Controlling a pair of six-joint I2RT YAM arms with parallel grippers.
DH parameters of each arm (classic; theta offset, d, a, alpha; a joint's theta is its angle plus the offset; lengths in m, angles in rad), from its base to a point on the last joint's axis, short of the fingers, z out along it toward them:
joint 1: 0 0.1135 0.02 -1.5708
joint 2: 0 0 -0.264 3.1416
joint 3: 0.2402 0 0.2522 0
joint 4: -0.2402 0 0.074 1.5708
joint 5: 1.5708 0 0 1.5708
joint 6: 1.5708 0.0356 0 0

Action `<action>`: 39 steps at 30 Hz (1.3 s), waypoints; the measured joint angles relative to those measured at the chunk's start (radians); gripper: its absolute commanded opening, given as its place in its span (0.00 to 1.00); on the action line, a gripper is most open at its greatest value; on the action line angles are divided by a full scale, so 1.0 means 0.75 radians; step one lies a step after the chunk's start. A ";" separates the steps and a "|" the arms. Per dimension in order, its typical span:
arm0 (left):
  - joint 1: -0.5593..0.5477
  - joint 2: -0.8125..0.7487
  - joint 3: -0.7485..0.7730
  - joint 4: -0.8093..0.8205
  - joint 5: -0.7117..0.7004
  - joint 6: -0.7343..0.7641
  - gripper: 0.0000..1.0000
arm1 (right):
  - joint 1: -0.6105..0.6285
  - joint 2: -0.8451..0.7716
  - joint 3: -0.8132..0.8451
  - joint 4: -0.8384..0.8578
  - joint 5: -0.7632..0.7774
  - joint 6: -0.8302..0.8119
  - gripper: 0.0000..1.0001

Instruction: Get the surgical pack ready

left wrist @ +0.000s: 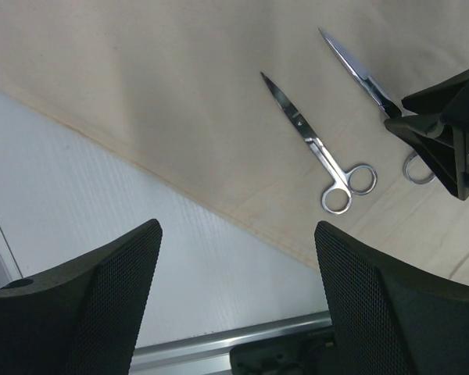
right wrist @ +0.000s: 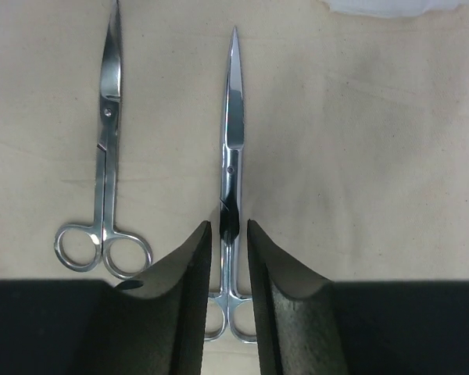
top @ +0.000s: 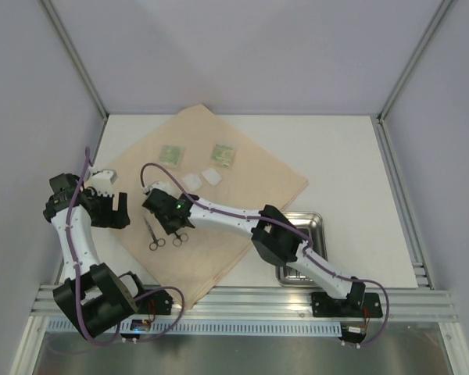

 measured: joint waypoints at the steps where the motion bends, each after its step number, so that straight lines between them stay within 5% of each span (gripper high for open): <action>1: 0.000 0.000 -0.001 0.001 0.000 0.000 0.89 | 0.001 0.007 0.006 -0.011 0.006 -0.002 0.27; 10: 0.001 0.000 -0.001 0.001 -0.001 0.002 0.89 | 0.009 0.042 0.053 -0.051 0.046 -0.004 0.30; 15: 0.001 0.000 0.000 0.001 -0.005 0.002 0.89 | 0.017 0.055 0.077 -0.069 0.078 0.001 0.00; 39: 0.001 0.000 0.013 -0.023 -0.010 0.003 0.90 | 0.005 -0.232 -0.247 0.085 0.095 0.021 0.00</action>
